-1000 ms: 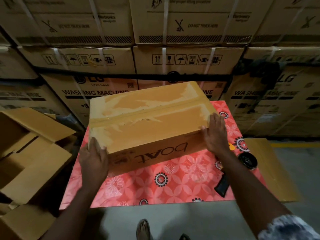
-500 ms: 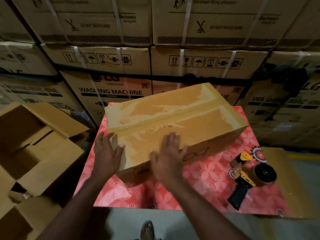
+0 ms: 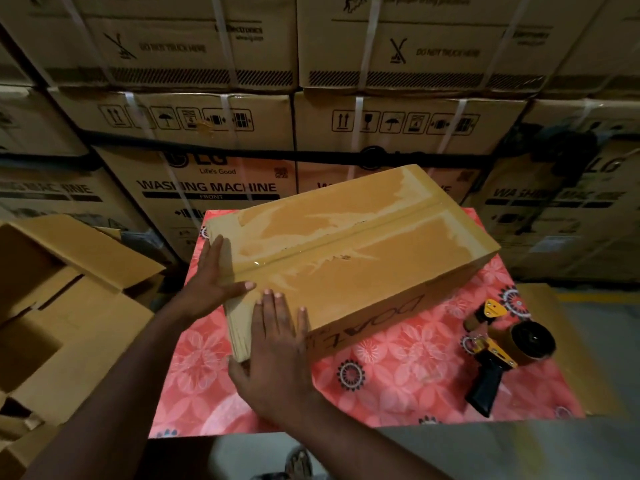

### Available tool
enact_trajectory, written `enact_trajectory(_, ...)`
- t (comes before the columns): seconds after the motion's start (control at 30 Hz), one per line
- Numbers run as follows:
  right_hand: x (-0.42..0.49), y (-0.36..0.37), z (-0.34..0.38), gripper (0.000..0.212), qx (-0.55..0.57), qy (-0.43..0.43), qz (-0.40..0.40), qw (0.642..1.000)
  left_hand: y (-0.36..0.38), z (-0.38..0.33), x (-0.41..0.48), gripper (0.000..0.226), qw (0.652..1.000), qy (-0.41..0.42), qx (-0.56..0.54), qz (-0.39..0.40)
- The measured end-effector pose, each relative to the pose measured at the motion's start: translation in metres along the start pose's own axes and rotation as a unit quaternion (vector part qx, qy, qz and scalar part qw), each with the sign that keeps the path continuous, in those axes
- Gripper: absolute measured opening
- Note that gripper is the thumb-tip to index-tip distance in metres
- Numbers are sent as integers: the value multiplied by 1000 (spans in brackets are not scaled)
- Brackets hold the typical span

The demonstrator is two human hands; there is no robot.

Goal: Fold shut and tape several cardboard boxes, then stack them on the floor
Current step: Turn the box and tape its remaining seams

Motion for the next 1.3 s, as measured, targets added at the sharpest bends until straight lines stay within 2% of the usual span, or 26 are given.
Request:
enact_trajectory(0.1, 1, 2, 2, 93, -1, 8, -6, 1000, -17, 6, 16, 144, 999, -7, -18, 43)
enact_trajectory(0.17, 1, 3, 3, 93, -1, 11, -8, 1000, -27, 2, 33, 148, 999, -12, 12, 30)
enact_trajectory(0.23, 2, 3, 3, 93, -2, 9, -10, 1000, -33, -4, 49, 136, 1000, -1, -3, -2)
enact_trajectory(0.33, 2, 2, 3, 94, 5, 6, -7, 1000, -32, -6, 62, 102, 993, 23, -100, -57)
enact_trajectory(0.4, 1, 1, 3, 95, 11, 5, -7, 1000, -28, -2, 65, 88, 984, 38, -153, -85)
enact_trajectory(0.57, -5, 2, -7, 96, 21, -15, -23, 999, -18, 10, 61, 72, 949, 19, -286, -132)
enact_trajectory(0.67, -16, 3, -27, 94, 38, -52, -55, 996, -9, 18, 47, 60, 942, 10, -294, -162)
enact_trajectory(0.8, -39, -3, -67, 82, 68, -130, -138, 980, 11, 29, 12, 49, 934, 9, -292, -205)
enact_trajectory(0.9, -61, -11, -108, 80, 49, -162, -148, 974, 37, 31, -21, 32, 917, -1, -298, -265)
enact_trajectory(1.07, -101, -29, -179, 70, 55, -147, -162, 974, 96, 12, -83, 39, 890, -16, -330, -313)
enact_trajectory(1.17, -121, -39, -220, 66, 96, -124, -180, 971, 136, -10, -116, 32, 880, -19, -340, -331)
enact_trajectory(1.3, -142, -55, -262, 64, 173, -68, -203, 961, 182, -35, -144, 32, 892, -29, -318, -319)
Point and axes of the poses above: each hand's wrist, its own x-axis towards the middle knuckle, its own y-axis out of the palm, z = x × y, the point moved 2 cm from there along x, towards the middle knuckle, and after that the axes turned 5 degrees about z, right-handed, at the moved point
